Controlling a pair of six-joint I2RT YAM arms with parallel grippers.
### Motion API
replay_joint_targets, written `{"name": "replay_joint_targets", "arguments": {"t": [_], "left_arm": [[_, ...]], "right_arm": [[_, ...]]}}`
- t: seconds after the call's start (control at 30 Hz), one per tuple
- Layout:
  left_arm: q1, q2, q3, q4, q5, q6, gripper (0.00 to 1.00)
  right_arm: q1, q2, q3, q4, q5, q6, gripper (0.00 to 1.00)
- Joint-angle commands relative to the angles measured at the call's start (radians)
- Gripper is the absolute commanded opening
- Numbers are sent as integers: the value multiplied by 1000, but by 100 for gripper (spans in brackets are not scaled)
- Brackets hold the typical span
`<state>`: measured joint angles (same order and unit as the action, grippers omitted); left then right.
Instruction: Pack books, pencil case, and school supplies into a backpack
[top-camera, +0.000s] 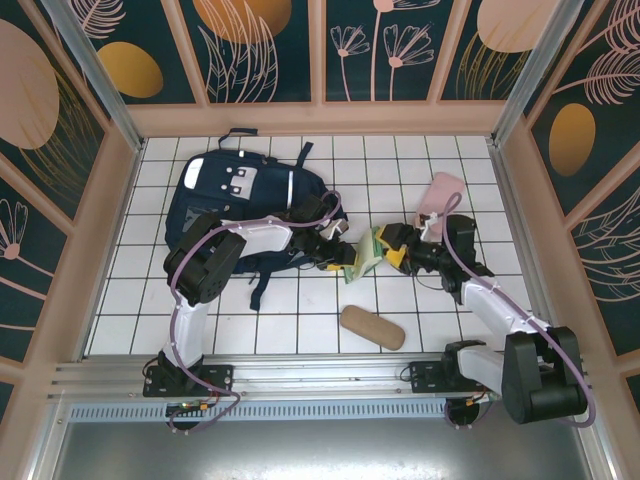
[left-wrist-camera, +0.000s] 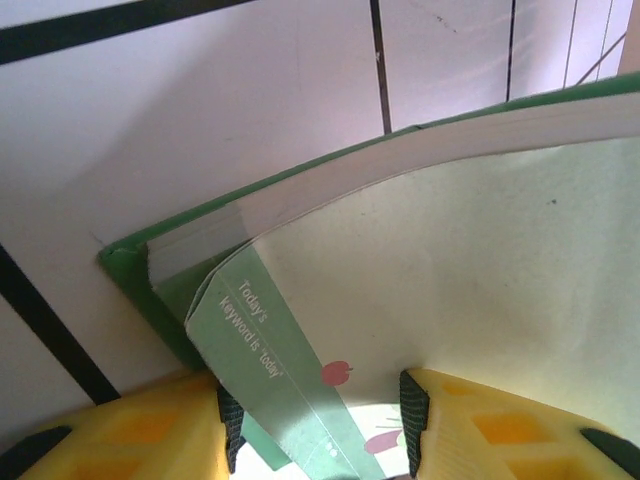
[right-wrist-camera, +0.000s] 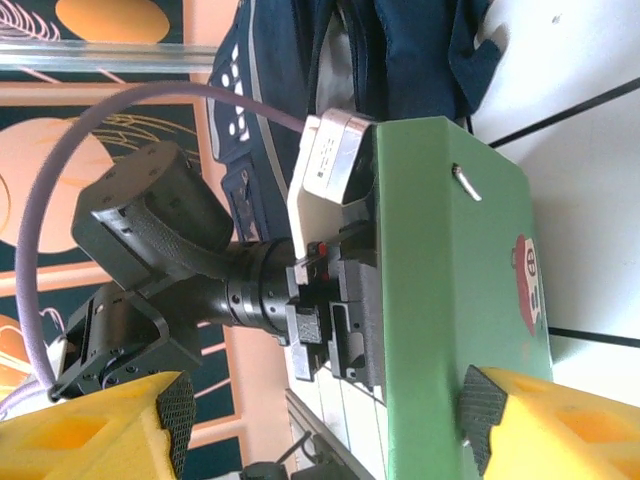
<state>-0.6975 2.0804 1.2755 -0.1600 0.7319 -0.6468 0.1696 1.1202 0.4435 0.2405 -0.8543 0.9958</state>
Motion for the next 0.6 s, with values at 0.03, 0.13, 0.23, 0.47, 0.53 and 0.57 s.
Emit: {"name": "replay_joint_targets", "arguments": {"t": [0.03,0.13,0.23,0.47,0.53,0.57], "left_arm": [[-44,17,2,-16,20,30,48],[-43,15,-3,-16,18,30,48],[-43,10,-5,-18,15,33,48],[-43,7,-5,-30,1,44,48],[-42,4,-2,-37,-6,46,48],[-42,-4,3,-45,-13,51,48]], "right_arm": [[67,34,-34,51,-39,37,74],[98,58,-27,66,-24,40,75],[115,79,0,15,5,0,75],[117,115,75,-220,126,-176,75],[117,118,73,-222,130,-194,78],[116,118,69,-223,138,-198,80]]}}
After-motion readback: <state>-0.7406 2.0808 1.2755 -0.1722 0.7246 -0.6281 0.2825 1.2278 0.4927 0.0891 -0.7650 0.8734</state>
